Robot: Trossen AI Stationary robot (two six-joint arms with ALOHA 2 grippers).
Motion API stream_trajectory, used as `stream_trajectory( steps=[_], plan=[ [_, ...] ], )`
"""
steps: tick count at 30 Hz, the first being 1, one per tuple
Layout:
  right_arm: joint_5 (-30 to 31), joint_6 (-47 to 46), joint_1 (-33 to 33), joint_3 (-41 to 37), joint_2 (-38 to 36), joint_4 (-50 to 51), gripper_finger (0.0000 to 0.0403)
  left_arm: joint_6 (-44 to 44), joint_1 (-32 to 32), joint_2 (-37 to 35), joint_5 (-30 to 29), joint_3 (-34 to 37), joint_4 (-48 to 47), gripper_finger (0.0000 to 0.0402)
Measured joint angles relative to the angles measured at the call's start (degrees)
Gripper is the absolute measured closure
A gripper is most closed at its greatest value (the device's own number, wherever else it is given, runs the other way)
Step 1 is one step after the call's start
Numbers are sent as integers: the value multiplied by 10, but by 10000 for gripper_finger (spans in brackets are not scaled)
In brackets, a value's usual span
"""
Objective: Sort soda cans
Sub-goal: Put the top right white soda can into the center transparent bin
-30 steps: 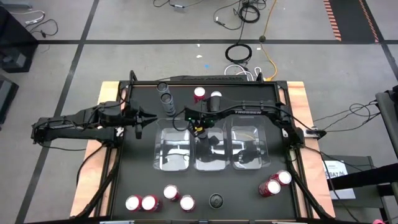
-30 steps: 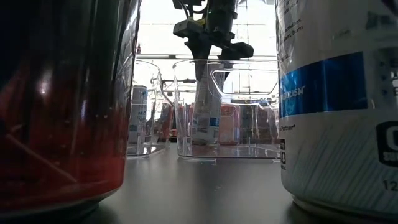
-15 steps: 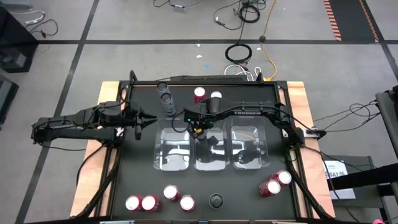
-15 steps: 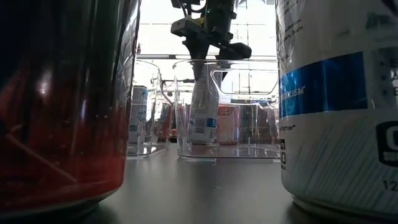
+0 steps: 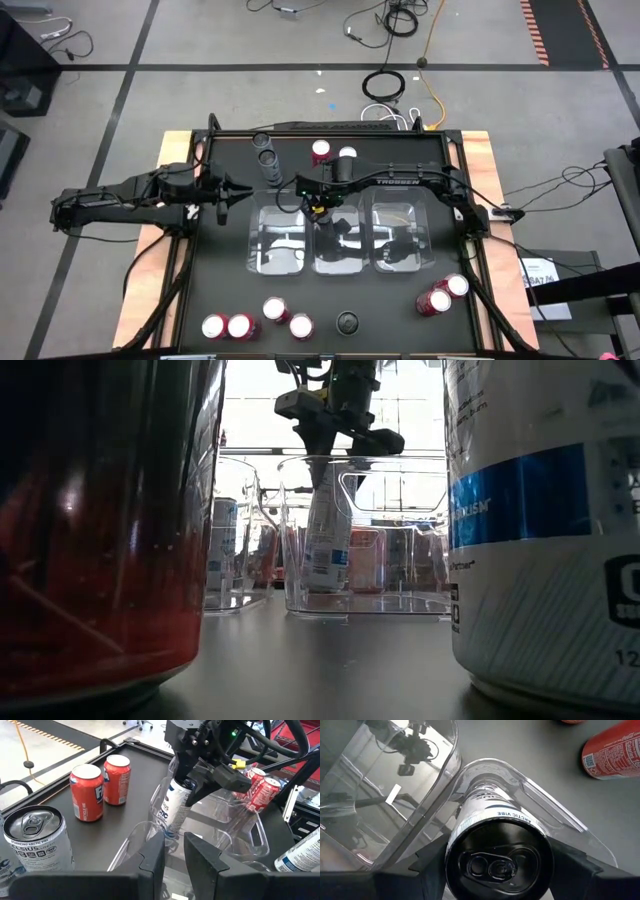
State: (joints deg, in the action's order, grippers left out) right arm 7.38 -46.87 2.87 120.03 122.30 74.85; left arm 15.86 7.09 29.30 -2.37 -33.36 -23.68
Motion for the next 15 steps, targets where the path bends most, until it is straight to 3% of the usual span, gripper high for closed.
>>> stream_trajectory(
  steps=[9, 15],
  plan=[
    [0, 0, 0, 0, 0, 0, 143, -1, 0, 0, 0, 0, 0, 320],
    [0, 1, 0, 0, 0, -1, 104, -1, 0, 0, 0, 0, 0, 320]
  ],
)
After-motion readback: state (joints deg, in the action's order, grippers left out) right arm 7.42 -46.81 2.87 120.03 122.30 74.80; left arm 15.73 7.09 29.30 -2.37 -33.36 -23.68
